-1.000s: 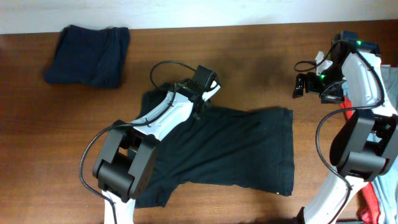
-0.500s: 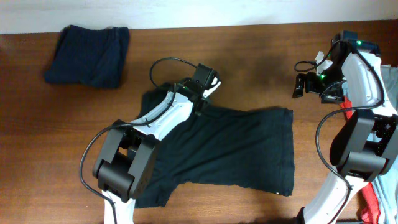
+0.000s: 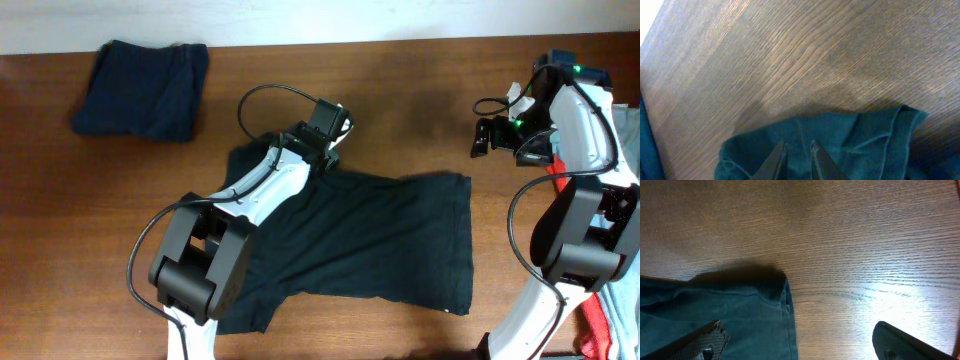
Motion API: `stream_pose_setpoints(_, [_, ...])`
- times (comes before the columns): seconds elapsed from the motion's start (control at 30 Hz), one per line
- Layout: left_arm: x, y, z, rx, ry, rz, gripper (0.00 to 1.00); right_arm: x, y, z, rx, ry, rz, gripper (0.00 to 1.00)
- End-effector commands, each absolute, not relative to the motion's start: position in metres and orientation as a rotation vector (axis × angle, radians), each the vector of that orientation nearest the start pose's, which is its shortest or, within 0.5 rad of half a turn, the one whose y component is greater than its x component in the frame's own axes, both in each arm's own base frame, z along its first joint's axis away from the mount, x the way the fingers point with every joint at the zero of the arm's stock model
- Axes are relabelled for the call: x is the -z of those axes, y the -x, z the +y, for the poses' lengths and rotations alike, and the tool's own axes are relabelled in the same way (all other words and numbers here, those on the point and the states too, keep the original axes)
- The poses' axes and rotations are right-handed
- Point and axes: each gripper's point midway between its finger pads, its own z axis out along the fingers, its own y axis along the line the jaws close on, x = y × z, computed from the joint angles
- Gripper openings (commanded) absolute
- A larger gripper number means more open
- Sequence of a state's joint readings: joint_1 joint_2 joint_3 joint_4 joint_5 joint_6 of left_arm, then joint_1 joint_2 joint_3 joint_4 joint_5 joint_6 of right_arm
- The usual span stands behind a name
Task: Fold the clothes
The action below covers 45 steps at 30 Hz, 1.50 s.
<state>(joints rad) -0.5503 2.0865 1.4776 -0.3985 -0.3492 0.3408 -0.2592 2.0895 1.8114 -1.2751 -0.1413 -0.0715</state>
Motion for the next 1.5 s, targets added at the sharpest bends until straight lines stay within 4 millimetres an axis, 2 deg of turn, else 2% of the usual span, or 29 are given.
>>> stream_pose_setpoints(0.0, [-0.057,-0.47,-0.218,-0.389,-0.989,2.324,0.33,-0.103,-0.404,-0.08,-0.207,-0.278,3.042,0.99])
stream_pose_setpoints(0.13, [-0.058,-0.454,-0.22,-0.372,-1.065,2.388,0.45,-0.103,-0.404,-0.08,-0.207,-0.278,3.042,0.98])
stream_pose_setpoints(0.2, [-0.06,-0.442,-0.229,-0.277,-1.125,2.433,0.5,-0.103,-0.404,-0.08,-0.207,-0.278,3.042,0.99])
stream_pose_setpoints(0.23, [-0.063,-0.437,-0.236,-0.213,-1.151,2.448,0.5,-0.103,-0.404,-0.08,-0.207,-0.278,3.042,0.99])
stream_pose_setpoints(0.4, [-0.065,-0.431,-0.244,-0.132,-1.178,2.459,0.51,-0.103,-0.404,-0.08,-0.207,-0.278,3.042,0.98])
stream_pose_setpoints(0.53, [-0.055,-0.419,-0.251,-0.043,-1.218,2.494,0.49,-0.103,-0.404,-0.08,-0.207,-0.278,3.042,0.99])
stream_pose_setpoints(0.6, [-0.046,-0.416,-0.25,-0.045,-1.232,2.516,0.45,-0.103,-0.404,-0.08,-0.207,-0.278,3.042,0.98])
stream_pose_setpoints(0.7, [-0.04,-0.416,-0.247,-0.064,-1.237,2.531,0.45,-0.103,-0.404,-0.08,-0.207,-0.278,3.042,0.98])
stream_pose_setpoints(1.13, [-0.038,-0.424,-0.239,-0.158,-1.213,2.521,0.45,-0.103,-0.404,-0.08,-0.207,-0.278,3.042,0.98])
stream_pose_setpoints(1.37, [-0.021,-0.425,-0.231,-0.228,-1.22,2.546,0.45,-0.103,-0.404,-0.08,-0.207,-0.278,3.042,0.99])
stream_pose_setpoints(1.47, [-0.022,-0.427,-0.227,-0.26,-1.214,2.544,0.44,-0.103,-0.404,-0.08,-0.207,-0.278,3.042,0.99])
